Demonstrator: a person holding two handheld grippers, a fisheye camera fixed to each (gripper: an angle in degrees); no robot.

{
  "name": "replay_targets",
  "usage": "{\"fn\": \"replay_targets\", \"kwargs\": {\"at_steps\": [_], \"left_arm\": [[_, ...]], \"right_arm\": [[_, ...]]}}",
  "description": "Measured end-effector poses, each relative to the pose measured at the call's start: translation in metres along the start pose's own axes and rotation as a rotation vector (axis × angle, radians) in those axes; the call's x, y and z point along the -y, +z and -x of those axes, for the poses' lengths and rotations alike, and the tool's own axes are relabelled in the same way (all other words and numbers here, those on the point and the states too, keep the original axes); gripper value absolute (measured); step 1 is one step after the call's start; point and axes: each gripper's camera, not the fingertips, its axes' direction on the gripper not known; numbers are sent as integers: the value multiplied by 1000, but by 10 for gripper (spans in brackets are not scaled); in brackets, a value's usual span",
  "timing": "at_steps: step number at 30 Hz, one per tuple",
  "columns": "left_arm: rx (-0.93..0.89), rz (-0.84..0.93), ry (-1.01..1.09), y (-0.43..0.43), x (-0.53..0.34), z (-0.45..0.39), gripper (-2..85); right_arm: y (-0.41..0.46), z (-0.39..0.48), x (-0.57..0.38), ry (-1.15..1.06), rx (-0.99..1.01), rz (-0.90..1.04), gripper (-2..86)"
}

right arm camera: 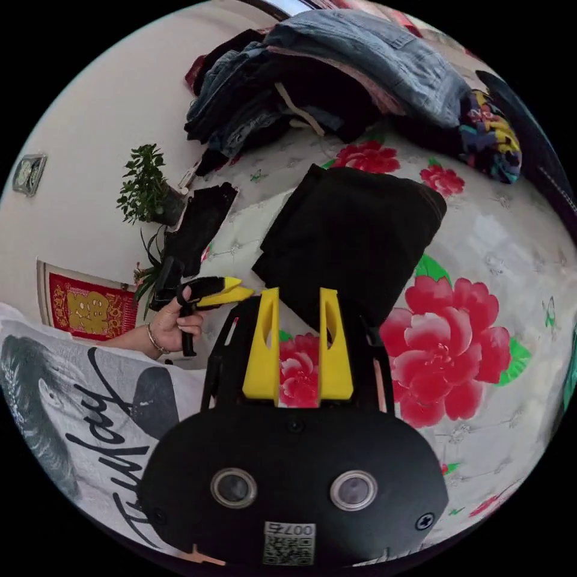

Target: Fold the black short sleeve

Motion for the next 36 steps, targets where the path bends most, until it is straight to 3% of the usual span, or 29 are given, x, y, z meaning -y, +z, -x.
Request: {"fn": "replay_targets", "kwargs": {"at_steps": [4, 7, 12, 20, 23, 27, 31, 36], "left_arm": [[-80, 32, 27, 11, 16, -2, 172], [-102, 70, 63, 24, 31, -11, 166], [-67, 104, 35, 36, 53, -20, 65], [-184, -83, 195, -85, 137, -115, 33], [-100, -187, 366, -180, 150, -181, 32], [86, -383, 510, -306, 90, -224, 36], [326, -550, 286, -368, 8, -170, 57], [627, -685, -50, -365, -104, -105, 61]], "right_arm": [[-20, -98, -14, 333, 100, -79, 93], [-7, -135, -21, 451, 201, -81, 92], [32, -155, -16, 562, 387, -49, 73], [12, -84, 81, 333, 573, -132, 41], [14, -10, 132, 132, 599, -146, 37], [52, 92, 160, -39, 676, -109, 40], [123, 147, 142, -156, 584, 45, 42], [183, 104, 64, -197, 266, 290, 33]]}}
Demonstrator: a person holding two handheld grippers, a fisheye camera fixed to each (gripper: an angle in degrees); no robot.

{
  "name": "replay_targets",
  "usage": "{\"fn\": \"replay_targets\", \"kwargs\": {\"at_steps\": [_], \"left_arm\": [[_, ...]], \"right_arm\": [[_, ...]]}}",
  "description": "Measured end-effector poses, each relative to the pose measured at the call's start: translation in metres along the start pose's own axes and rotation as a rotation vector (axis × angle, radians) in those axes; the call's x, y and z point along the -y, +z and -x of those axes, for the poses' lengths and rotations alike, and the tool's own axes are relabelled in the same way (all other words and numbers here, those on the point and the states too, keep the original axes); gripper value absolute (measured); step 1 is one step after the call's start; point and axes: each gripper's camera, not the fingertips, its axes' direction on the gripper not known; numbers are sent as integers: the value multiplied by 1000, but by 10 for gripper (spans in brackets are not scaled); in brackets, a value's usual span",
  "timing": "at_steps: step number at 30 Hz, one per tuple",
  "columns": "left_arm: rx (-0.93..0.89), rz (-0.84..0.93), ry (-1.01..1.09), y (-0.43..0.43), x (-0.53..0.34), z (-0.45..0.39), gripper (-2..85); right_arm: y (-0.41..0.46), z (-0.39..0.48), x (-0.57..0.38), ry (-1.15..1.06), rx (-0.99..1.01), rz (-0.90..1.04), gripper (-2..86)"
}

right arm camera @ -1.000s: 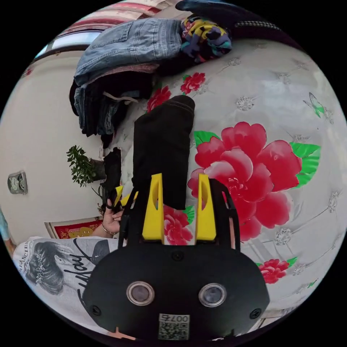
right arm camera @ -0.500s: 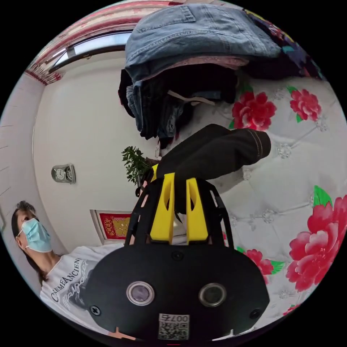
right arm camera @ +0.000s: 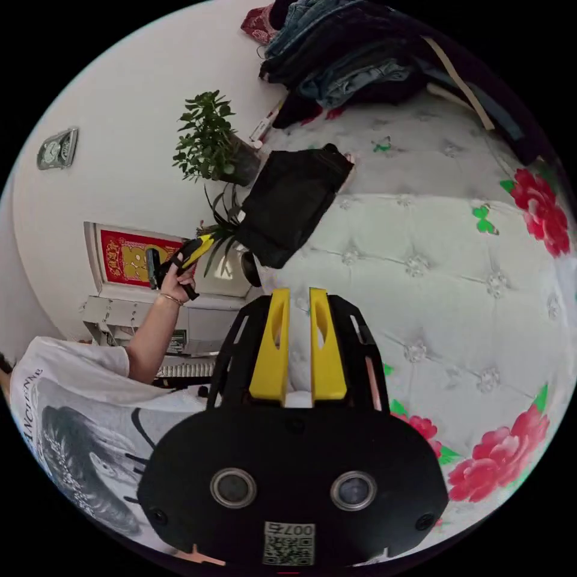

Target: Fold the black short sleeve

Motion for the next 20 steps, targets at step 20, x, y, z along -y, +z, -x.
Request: {"fn": "replay_targets", "kwargs": {"at_steps": [20], "left_arm": [[159, 672, 1453, 313, -280, -626, -10]], "right_arm": [[24, -75, -232, 393, -870, -104, 56]]}}
